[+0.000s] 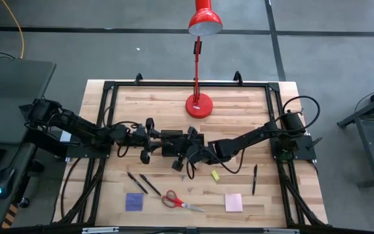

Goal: Pick and place office supplies into organizer
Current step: Put the black pen into the desk organizer

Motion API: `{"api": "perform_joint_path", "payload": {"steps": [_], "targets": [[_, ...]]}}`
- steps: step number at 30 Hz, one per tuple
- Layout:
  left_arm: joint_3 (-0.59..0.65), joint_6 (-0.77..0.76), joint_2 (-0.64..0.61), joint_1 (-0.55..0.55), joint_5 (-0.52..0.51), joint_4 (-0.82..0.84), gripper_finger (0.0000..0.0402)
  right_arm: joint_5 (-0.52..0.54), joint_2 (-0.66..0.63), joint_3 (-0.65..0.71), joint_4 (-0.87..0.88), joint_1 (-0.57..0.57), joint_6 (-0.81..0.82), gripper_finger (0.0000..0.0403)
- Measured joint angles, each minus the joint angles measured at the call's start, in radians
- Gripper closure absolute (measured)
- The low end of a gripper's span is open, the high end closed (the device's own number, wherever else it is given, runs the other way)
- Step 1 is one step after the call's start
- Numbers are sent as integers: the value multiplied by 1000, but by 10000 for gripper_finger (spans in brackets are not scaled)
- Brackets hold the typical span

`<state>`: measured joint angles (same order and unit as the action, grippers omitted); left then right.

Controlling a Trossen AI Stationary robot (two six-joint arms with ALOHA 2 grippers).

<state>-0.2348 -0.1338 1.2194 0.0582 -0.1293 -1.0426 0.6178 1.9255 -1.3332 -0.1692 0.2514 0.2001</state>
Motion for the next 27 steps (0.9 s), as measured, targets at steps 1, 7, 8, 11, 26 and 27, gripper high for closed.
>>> {"api": "perform_joint_path", "payload": {"steps": [1, 7, 8, 11, 26, 27], "targets": [[0, -1, 0, 0, -1, 2, 313, 0, 0, 0, 0, 0, 0, 386], [-1, -5, -1, 0, -9, 15, 369, 6, 0, 0, 2, 0, -6, 386], [-1, -5, -1, 0, -12, 17, 369, 5, 0, 0, 4, 0, -7, 386], [-2, -5, -1, 0, -20, 19, 368, 6, 0, 0, 9, -1, -8, 386], [0, -1, 0, 2, -63, 33, 360, 130, -1, -1, 212, 24, 51, 225], [0, -1, 0, 2, -68, 32, 356, 129, -1, -1, 227, 24, 60, 216]]}}
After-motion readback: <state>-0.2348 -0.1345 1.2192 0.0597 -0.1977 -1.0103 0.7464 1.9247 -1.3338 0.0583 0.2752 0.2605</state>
